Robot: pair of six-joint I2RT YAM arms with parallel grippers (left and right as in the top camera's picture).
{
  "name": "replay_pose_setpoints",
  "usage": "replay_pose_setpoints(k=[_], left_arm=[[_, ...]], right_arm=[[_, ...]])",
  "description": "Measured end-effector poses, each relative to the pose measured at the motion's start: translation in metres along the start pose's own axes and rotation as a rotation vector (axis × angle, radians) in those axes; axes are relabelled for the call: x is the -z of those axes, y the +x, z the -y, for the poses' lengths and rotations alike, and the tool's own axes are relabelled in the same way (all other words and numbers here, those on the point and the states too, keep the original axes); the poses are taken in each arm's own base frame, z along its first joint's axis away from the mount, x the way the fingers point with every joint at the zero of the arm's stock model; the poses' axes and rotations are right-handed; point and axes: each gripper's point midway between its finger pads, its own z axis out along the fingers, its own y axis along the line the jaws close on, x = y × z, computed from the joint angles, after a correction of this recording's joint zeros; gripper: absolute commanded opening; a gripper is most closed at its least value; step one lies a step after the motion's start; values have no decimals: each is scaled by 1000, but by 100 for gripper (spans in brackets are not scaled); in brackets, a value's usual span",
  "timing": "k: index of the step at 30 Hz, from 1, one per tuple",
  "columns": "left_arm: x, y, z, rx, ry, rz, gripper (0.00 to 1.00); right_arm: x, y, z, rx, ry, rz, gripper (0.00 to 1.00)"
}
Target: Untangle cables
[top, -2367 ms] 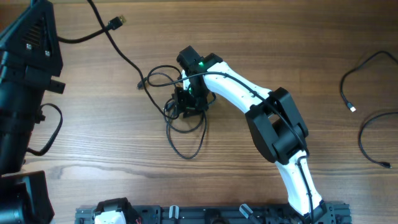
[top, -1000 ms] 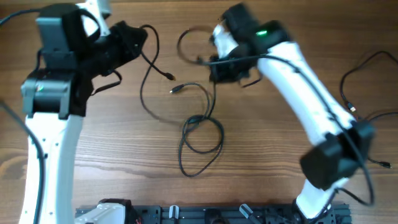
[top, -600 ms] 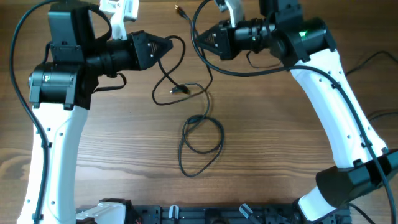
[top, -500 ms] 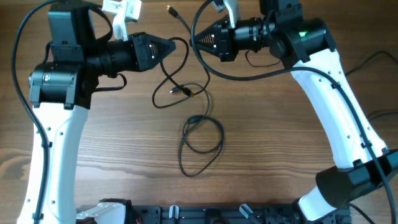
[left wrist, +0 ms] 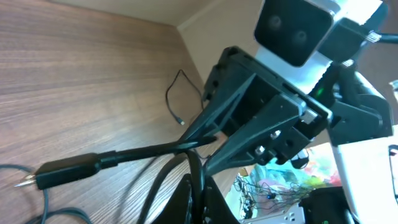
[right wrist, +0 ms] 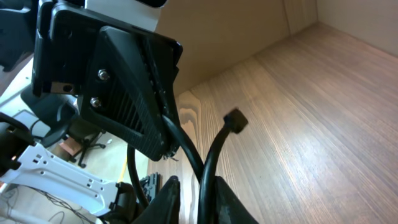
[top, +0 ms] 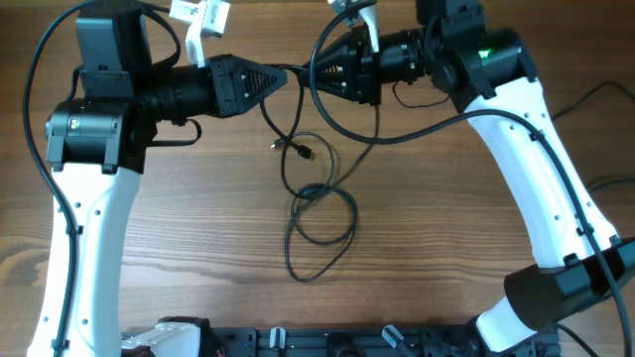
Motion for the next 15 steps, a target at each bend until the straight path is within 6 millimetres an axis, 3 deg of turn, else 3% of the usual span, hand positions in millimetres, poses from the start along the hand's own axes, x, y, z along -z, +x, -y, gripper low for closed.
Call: replay_pose_setpoints(k=[6,9,11,15], left_arm=[[1,-2,21,-39,111,-12,4],[1,-1,23,-19,126,-19,5],[1,-1,24,-14,130,-21,12],[1,-2,23,-4,125,-19,19]], right_arm=[[-13,1,-15,45,-59,-10,28],[-14,-1,-17,68,-68,-5,13],[-14,-1,-17,75,-67,-3,4],[-14,-1,-16,71,-61,-4,4]])
